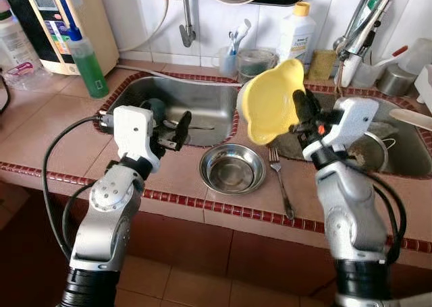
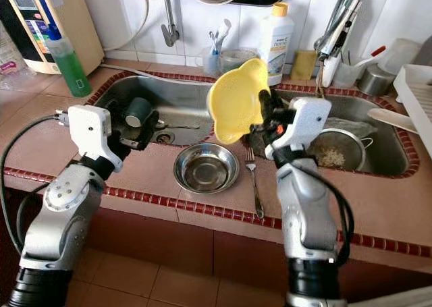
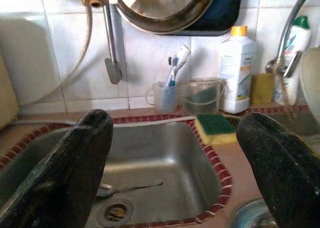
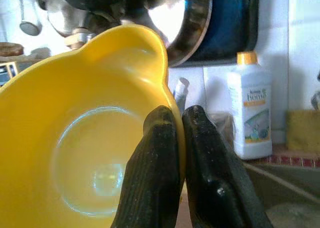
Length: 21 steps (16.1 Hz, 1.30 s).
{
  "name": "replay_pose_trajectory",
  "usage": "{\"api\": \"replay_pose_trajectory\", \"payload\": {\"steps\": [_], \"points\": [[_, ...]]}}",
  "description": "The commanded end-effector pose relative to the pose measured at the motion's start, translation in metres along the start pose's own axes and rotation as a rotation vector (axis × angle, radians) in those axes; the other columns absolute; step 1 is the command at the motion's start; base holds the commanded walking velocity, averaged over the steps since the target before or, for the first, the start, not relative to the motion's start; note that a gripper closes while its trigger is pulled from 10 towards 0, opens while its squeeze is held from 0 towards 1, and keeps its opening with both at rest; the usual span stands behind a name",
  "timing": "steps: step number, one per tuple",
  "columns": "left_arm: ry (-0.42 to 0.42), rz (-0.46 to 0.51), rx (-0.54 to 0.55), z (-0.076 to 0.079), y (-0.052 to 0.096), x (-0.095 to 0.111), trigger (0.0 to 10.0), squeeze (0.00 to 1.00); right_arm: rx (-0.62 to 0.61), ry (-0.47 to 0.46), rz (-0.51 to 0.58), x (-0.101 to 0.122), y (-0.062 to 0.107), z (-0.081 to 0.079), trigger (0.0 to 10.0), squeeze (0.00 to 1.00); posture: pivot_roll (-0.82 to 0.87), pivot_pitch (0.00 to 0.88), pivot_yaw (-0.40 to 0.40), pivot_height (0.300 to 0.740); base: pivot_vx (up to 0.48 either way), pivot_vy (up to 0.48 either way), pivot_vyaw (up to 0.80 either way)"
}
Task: Kitchen organization
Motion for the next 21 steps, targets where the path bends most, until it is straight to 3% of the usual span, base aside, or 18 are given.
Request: {"api": "replay_pose_trajectory", "payload": {"steps": [1, 7, 11, 14, 21], "points": [[0.016, -0.009, 0.019, -0.006, 0.002, -0.005, 10.0, 0.00, 0.001, 0.054, 0.044, 0.005, 0.003, 0.000, 10.0, 0.00, -0.09, 0.000, 0.026, 0.740, 0.000, 0.000, 0.00], [0.051, -0.021, 0.029, -0.011, 0.008, -0.022, 10.0, 0.00, -0.065, 0.119, 0.019, -0.018, 0.027, 0.012, 10.0, 0.00, -0.09, 0.000, 0.030, 0.740, 0.000, 0.000, 0.00], [0.070, -0.029, 0.048, -0.022, 0.009, -0.029, 10.0, 0.00, -0.081, 0.140, 0.003, -0.027, 0.029, 0.015, 10.0, 0.00, -0.10, 0.000, 0.039, 0.740, 0.000, 0.000, 0.00], [0.070, -0.035, 0.044, -0.021, 0.008, -0.030, 10.0, 0.00, -0.081, 0.138, 0.024, -0.025, 0.030, 0.008, 10.0, 0.00, -0.11, 0.000, 0.045, 0.740, 0.000, 0.084, 0.00], [0.055, -0.055, 0.039, -0.019, 0.009, -0.035, 10.0, 0.00, -0.075, 0.152, 0.005, -0.032, 0.031, 0.004, 10.0, 0.00, -0.10, 0.000, 0.043, 0.740, 0.000, 0.467, 0.00]]}}
Point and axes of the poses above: a point about 5 cm out from each wrist's last joint towards the gripper, its own y axis pointing back from the gripper into the wrist, its own x axis along the axis of the wrist's last joint, z = x × y, the point moved 5 cm from there along -y, pointing out of the wrist towards the gripper, and after that the axes turned 10 degrees about y, right-handed, at the moved point
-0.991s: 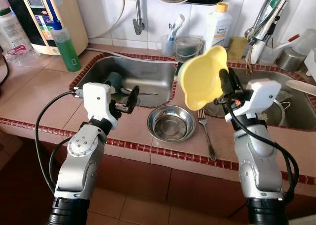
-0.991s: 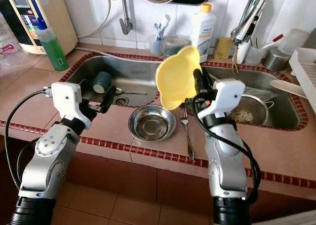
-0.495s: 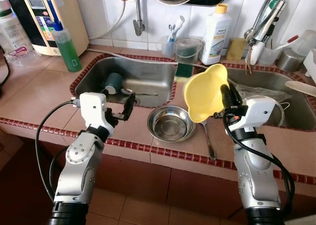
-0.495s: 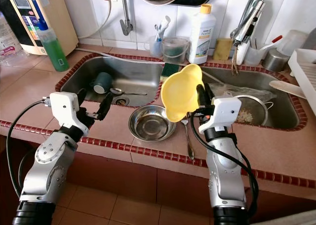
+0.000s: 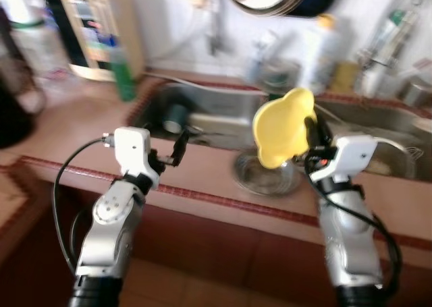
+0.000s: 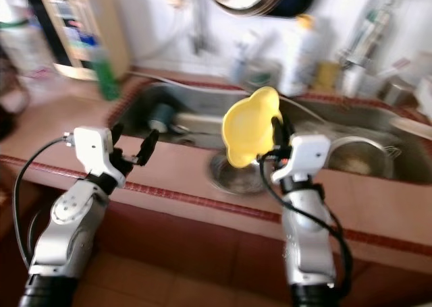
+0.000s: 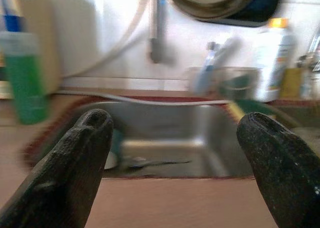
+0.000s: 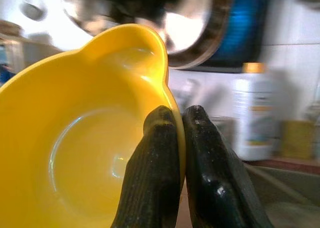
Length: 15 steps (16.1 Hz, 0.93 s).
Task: Kitchen organization
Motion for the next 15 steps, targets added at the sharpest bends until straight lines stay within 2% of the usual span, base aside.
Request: {"api": "replay_pose_trajectory", "payload": {"steps": [1, 3, 10, 12, 15], "points": [[-0.010, 0.007, -0.008, 0.002, -0.001, 0.002, 10.0, 0.00, 0.007, 0.009, 0.013, 0.002, -0.001, -0.001, 10.0, 0.00, -0.10, 0.000, 0.043, 0.740, 0.000, 0.368, 0.00], [-0.012, 0.006, -0.010, 0.002, -0.001, 0.002, 10.0, 0.00, 0.010, 0.008, 0.012, 0.002, -0.001, -0.001, 10.0, 0.00, -0.10, 0.000, 0.040, 0.740, 0.000, 0.356, 0.00], [-0.093, -0.008, -0.064, 0.014, -0.001, -0.001, 10.0, 0.00, 0.029, 0.006, 0.008, 0.000, -0.004, -0.007, 10.0, 0.00, -0.09, 0.000, 0.037, 0.740, 0.000, 0.000, 0.00], [-0.082, -0.007, -0.078, 0.016, -0.001, 0.000, 10.0, 0.00, 0.027, -0.012, -0.002, -0.002, -0.005, -0.007, 10.0, 0.00, -0.09, 0.000, 0.037, 0.740, 0.000, 0.000, 0.00], [-0.087, -0.008, -0.073, 0.014, -0.002, 0.000, 10.0, 0.00, 0.025, -0.016, -0.008, -0.003, -0.007, -0.007, 10.0, 0.00, -0.09, 0.000, 0.036, 0.740, 0.000, 0.000, -0.67]]}}
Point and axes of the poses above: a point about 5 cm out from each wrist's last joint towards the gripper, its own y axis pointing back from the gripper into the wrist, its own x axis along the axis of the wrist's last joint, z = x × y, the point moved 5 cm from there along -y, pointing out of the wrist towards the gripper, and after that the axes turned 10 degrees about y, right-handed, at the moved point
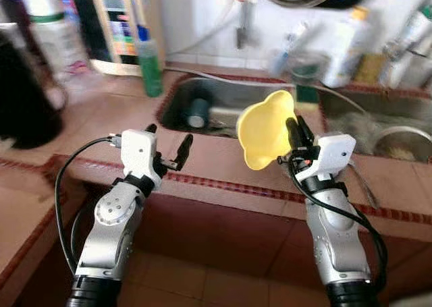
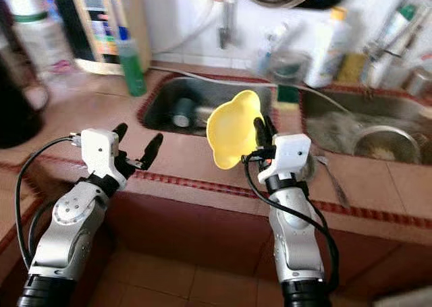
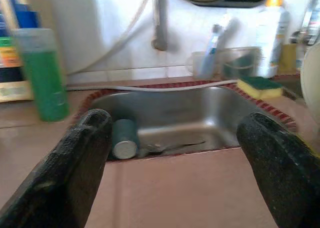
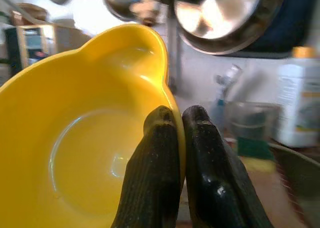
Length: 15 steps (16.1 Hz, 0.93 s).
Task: Kitchen organization
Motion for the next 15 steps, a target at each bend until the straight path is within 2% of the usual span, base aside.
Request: {"api": "replay_pose_trajectory", "payload": {"steps": [1, 2, 4, 15], "points": [[-0.012, 0.014, -0.012, 0.0022, -0.0023, 0.0049, 10.0, 0.00, -0.011, -0.003, 0.006, 0.0022, -0.0029, 0.0037, 10.0, 0.00, -0.09, 0.000, 0.037, 0.740, 0.000, 0.000, -0.80], [-0.004, 0.012, -0.018, 0.0029, -0.0024, 0.0044, 10.0, 0.00, -0.010, 0.005, 0.015, 0.0033, -0.0030, 0.0036, 10.0, 0.00, -0.09, 0.000, 0.037, 0.740, 0.000, 0.000, -0.77], [0.003, 0.011, -0.027, 0.0035, -0.0024, 0.0042, 10.0, 0.00, -0.009, 0.007, 0.017, 0.0033, -0.0025, 0.0032, 10.0, 0.00, -0.09, 0.000, 0.037, 0.740, 0.129, 0.000, 0.00], [0.016, 0.011, -0.025, 0.0034, -0.0002, 0.0048, 10.0, 0.00, -0.004, 0.010, 0.009, 0.0022, 0.0012, 0.0025, 10.0, 0.00, -0.09, 0.000, 0.038, 0.740, 0.422, 0.000, 0.00]]}}
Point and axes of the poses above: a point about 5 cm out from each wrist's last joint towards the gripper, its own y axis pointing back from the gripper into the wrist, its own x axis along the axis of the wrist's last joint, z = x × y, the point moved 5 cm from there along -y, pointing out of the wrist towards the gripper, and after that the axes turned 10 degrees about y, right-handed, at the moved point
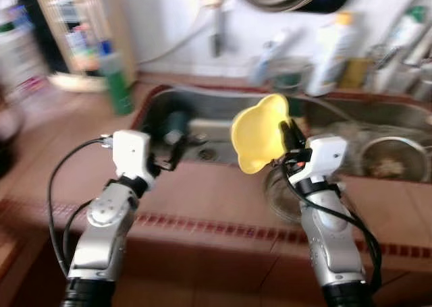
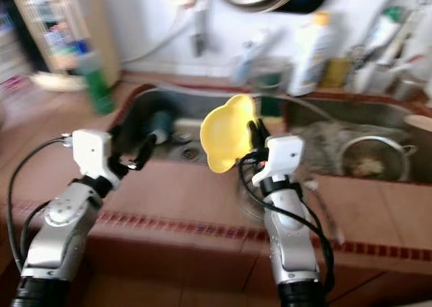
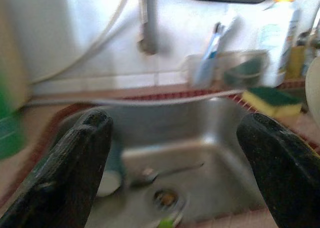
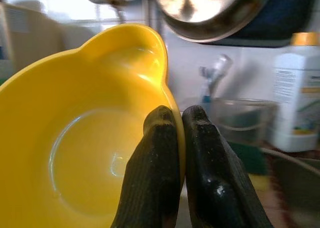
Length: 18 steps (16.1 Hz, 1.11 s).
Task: Kitchen organization
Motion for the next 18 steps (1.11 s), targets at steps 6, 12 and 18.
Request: {"api": "replay_pose_trajectory", "payload": {"steps": [6, 12, 18], "points": [[0.071, 0.011, -0.001, 0.009, -0.004, 0.005, 10.0, 0.00, -0.032, 0.000, -0.008, 0.003, 0.000, 0.011, 10.0, 0.00, -0.09, 0.000, 0.039, 0.740, 0.281, 0.000, 0.00], [0.064, -0.091, -0.078, 0.029, -0.006, 0.007, 10.0, 0.00, -0.053, 0.030, -0.154, -0.013, -0.006, 0.028, 10.0, 0.00, -0.10, 0.002, 0.044, 0.740, 0.000, 0.000, 0.00], [0.078, -0.186, -0.363, 0.081, 0.012, 0.005, 10.0, 0.00, -0.047, -0.011, -0.174, -0.005, -0.020, 0.067, 10.0, 0.00, -0.12, 0.080, 0.070, 0.740, 0.000, 0.000, 0.00]]}}
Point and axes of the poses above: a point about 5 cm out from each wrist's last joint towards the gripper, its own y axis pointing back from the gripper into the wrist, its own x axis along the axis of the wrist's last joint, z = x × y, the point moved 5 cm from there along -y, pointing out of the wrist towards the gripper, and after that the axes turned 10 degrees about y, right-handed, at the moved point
